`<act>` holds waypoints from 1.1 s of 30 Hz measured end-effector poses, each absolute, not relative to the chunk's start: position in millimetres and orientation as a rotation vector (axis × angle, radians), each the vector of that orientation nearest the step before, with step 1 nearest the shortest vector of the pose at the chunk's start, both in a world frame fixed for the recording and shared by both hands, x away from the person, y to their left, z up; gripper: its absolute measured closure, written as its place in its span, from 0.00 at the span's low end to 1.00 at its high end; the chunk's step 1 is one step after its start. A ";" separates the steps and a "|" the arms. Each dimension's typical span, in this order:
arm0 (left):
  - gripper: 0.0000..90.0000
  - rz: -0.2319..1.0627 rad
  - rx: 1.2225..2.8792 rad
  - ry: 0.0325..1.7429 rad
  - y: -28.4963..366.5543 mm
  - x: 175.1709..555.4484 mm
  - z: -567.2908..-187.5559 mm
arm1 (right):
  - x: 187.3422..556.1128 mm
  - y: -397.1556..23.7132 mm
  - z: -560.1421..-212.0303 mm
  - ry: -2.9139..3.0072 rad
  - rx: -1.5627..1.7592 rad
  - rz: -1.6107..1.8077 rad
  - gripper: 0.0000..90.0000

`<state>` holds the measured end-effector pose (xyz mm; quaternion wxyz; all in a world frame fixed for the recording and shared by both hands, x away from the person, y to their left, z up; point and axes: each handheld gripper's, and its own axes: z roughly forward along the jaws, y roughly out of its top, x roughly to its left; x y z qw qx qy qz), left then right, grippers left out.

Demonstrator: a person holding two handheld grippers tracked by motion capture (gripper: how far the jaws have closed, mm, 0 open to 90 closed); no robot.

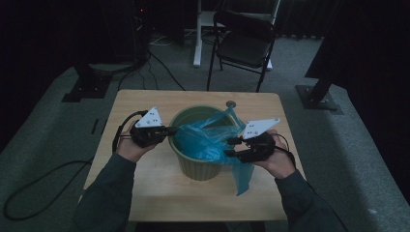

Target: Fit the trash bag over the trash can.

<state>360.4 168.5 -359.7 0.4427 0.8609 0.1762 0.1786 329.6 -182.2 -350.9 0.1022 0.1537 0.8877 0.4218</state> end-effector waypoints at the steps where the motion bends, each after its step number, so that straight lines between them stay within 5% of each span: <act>1: 1.00 0.442 2.134 0.440 169.3 360.1 -360.0 | 329.1 -182.6 -351.9 2.625 0.452 1.243 0.68; 12: 1.00 0.443 2.115 0.457 177.3 355.8 -365.2 | 325.7 -182.6 -350.9 2.620 0.411 1.221 1.00; 33: 1.00 0.420 2.032 0.523 208.0 341.6 -381.9 | 334.6 -226.2 -356.9 2.518 0.704 1.227 0.96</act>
